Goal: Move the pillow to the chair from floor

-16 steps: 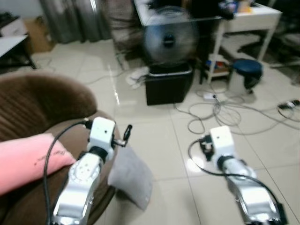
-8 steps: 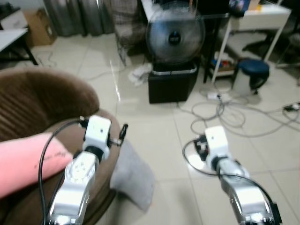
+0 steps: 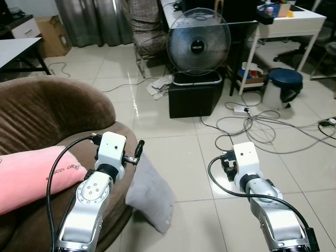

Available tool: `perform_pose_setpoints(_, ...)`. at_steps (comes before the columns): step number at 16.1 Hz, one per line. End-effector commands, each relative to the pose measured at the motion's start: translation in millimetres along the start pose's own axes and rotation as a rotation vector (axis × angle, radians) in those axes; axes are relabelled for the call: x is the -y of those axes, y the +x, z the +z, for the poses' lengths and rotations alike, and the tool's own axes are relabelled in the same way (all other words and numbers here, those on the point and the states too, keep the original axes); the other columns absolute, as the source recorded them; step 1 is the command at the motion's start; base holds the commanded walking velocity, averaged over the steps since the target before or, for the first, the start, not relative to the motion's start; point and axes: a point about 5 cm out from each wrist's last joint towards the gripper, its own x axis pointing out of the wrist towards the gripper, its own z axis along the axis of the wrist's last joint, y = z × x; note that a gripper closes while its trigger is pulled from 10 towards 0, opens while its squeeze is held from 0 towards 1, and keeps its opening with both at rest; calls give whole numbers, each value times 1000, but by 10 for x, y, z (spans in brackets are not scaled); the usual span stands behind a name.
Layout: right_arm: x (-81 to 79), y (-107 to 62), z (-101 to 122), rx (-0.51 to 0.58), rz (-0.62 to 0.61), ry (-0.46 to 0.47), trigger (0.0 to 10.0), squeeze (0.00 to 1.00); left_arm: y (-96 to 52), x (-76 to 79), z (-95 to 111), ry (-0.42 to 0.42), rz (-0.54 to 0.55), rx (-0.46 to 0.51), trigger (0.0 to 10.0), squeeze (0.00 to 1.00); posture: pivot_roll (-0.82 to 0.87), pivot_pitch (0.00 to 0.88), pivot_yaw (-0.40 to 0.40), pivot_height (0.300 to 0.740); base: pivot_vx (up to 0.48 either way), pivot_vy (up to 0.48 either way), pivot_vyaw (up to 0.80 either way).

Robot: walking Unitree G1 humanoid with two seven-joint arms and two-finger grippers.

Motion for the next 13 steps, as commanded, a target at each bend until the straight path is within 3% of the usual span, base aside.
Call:
perform_pose_setpoints(1, 5, -2, 2, 0, -8, 3, 10000, 0, 25, -10, -3, 4, 3, -1, 10000, 0, -49, 0, 74, 740, 0, 0, 0)
perform_pose_setpoints(13, -6, -21, -2, -9, 14, -12, 10000, 0, -26, 42, -177, -31, 10, -55, 10000, 0, -43, 0, 50, 740, 0, 0, 0)
